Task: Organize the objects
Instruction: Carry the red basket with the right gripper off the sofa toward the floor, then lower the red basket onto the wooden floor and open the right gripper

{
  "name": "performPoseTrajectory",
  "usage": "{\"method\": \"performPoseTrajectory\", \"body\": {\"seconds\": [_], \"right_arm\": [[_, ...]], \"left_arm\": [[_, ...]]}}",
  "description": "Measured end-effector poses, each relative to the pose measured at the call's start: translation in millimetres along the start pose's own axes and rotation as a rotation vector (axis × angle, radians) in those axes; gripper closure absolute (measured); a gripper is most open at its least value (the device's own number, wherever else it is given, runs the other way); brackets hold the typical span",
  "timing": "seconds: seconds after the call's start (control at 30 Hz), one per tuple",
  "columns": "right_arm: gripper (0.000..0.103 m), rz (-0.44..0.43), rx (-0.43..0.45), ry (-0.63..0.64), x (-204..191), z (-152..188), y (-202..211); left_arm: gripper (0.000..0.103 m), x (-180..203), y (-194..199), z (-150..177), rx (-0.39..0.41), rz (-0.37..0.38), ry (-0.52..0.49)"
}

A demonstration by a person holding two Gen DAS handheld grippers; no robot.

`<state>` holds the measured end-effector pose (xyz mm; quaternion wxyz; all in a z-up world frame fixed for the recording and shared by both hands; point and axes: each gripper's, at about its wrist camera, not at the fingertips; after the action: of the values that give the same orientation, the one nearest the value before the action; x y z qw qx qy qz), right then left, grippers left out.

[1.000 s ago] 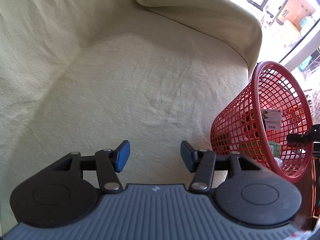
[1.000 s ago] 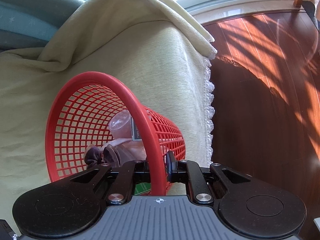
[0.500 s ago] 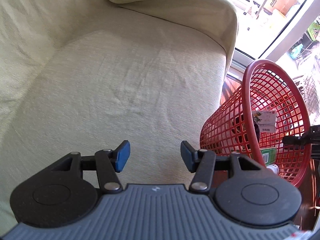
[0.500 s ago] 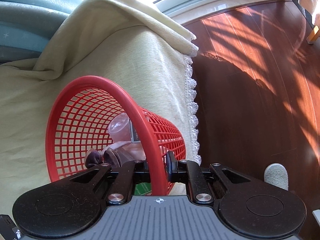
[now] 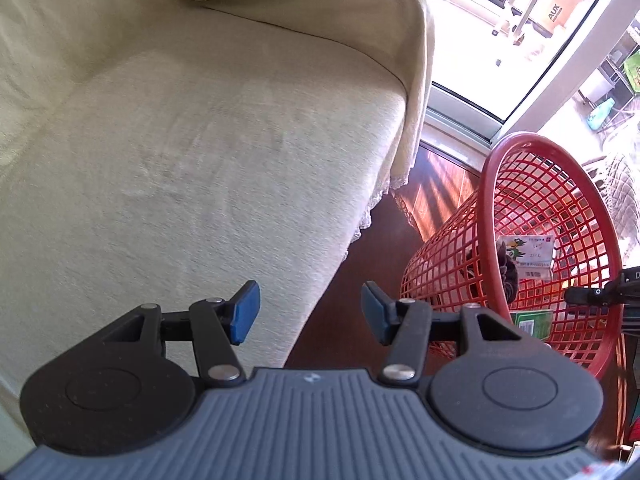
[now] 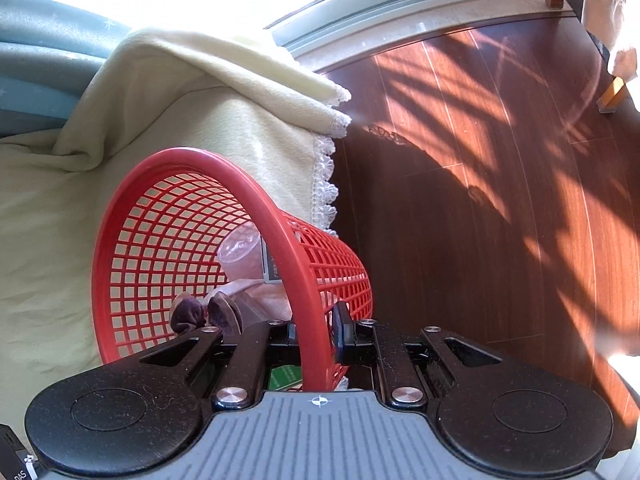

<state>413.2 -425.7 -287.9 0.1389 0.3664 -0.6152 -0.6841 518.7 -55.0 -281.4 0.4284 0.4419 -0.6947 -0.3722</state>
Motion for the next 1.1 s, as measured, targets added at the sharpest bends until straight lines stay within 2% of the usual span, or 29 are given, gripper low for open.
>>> {"method": "performPoseTrajectory", "body": {"seconds": [0.17,0.4,0.77,1.1], "right_arm": [[0.093,0.030,0.017,-0.029,39.0,-17.2,-3.6],[0.093,0.040,0.052,-0.127,93.7,-34.4,-34.8],[0.093,0.055,0.081,-0.254,160.1,-54.6,-127.9],[0.093,0.056,0.079,-0.267,196.7,-75.5,-223.0]], "left_arm": [[0.052,34.1,-32.4,0.6,-0.024,0.033,-0.038],[0.051,66.4,-96.9,1.1,-0.051,0.055,-0.162],[0.051,91.2,-205.7,9.1,-0.092,0.072,-0.294],[0.051,98.8,-288.0,19.1,-0.116,0.067,-0.342]]}}
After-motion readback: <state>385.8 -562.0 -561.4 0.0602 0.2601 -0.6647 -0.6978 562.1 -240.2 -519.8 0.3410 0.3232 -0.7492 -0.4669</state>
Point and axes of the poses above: each gripper's, at about its wrist camera, not at the fingertips, and y roughly against the way its jaws point, x to its right, z to its underside, and after that the axes turned 10 degrees about z, right-handed
